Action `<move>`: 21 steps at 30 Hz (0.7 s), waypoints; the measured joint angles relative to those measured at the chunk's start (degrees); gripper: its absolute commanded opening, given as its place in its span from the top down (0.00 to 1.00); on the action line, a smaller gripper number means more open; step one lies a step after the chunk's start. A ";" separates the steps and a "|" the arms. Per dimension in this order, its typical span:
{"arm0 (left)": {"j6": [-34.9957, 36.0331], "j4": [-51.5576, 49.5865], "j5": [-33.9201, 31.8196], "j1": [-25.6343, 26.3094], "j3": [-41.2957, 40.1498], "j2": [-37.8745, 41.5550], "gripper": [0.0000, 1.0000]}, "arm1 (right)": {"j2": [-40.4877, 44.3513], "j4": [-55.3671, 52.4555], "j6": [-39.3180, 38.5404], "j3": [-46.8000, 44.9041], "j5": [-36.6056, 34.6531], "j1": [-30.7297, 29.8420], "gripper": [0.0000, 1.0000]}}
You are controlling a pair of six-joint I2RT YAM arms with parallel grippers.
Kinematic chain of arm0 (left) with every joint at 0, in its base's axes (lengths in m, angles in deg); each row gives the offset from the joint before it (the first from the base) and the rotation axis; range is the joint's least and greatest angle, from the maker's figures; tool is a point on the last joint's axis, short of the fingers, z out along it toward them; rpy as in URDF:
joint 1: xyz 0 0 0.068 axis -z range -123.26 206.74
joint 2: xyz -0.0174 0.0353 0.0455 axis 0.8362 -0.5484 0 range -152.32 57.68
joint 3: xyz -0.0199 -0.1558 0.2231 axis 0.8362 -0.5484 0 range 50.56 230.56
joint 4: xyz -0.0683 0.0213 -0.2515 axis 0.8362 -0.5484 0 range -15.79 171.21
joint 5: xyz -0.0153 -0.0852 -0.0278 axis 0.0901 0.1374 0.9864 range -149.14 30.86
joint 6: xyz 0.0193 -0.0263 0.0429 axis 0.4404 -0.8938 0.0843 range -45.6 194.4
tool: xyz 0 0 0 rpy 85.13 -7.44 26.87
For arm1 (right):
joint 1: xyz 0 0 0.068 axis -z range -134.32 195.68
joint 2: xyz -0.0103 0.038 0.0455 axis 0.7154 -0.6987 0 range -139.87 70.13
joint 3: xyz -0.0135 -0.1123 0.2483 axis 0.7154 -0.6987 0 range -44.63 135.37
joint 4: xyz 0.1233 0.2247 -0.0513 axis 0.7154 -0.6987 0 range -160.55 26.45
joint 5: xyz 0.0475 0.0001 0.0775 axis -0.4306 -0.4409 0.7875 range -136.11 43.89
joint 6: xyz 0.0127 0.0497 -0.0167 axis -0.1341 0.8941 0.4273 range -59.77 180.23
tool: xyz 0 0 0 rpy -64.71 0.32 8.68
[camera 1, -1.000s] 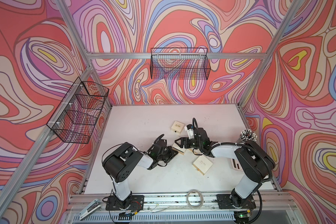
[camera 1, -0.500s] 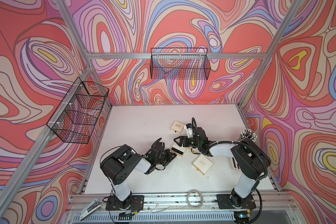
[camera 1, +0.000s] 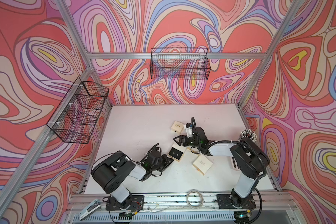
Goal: Take out the earrings from the drawer-style jewelry box
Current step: Open the drawer in the jewelry box.
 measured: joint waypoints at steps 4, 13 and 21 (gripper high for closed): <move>0.72 -3.50 -0.04 0.20 0.87 1.64 0.81 | -0.02 0.00 -0.02 0.02 0.04 0.00 0.14; 7.15 -29.66 -4.20 3.34 4.74 20.39 0.65 | -0.02 -0.15 -0.35 0.09 0.24 0.00 0.14; 21.49 -62.47 -12.44 4.57 28.44 25.03 0.69 | 6.23 -4.96 -0.44 -1.84 -0.72 0.02 0.12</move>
